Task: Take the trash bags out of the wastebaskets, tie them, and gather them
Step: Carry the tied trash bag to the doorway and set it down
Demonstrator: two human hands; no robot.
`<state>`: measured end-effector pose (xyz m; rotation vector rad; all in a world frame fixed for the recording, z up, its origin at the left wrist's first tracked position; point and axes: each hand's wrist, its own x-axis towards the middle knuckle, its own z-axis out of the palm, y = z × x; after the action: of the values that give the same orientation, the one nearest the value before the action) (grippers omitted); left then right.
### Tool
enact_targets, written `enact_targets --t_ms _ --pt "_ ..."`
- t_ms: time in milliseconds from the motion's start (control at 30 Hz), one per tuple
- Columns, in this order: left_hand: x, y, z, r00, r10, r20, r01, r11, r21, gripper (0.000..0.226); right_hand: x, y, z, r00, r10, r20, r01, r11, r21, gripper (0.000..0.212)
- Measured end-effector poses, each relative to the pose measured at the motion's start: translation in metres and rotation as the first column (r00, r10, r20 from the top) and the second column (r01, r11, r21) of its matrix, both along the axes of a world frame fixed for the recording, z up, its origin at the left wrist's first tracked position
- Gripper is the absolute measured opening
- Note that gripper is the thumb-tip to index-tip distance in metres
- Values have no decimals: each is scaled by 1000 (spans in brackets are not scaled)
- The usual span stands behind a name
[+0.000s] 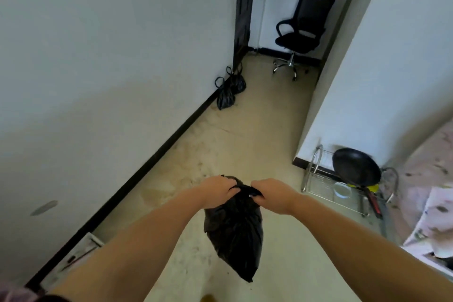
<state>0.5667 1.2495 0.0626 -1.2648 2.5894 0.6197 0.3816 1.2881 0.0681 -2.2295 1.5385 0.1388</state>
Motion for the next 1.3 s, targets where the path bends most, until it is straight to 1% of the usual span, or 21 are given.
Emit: enact_targets --t_ms 100,200,400,467,500,633,733,867,1033,1300 --pt "2 -72 3 1000 -22 -7 22 1000 -13 37 1 -70 2 1000 -18 3 18 1000 2 11" --pt "1 -141 2 1000 -9 0 9 1000 -7 37 -1 -143 -3 1000 -20 2 20 1000 10 12" --pt "-13 -289 -7 999 28 33 -28 1000 4 37 -14 -294 -7 999 54 8 -54 999 3 10" --pt "-27 -338 -7 998 58 28 -58 998 1 37 -28 -348 -8 997 81 4 -81 997 11 6" --pt "-31 -352 -6 997 65 29 -65 998 5 37 -32 -362 -4 996 91 -3 -91 996 18 8" --pt "-60 -450 -3 994 105 -6 -105 994 18 38 -61 -464 6 995 97 8 -97 995 13 22" --pt "-73 -513 -1 994 110 15 -110 993 35 38 -75 -531 3 995 103 -4 -103 994 18 35" --pt "-81 -599 -4 995 91 27 -92 994 54 38 -84 -618 -12 994 109 4 -109 994 13 36" --pt "-80 -714 -9 999 47 9 -48 998 33 39 -83 -730 -23 998 55 38 -54 998 -16 35" --pt "-75 -879 -10 997 -52 53 48 996 72 39 -72 -869 -31 989 -85 117 82 996 29 36"
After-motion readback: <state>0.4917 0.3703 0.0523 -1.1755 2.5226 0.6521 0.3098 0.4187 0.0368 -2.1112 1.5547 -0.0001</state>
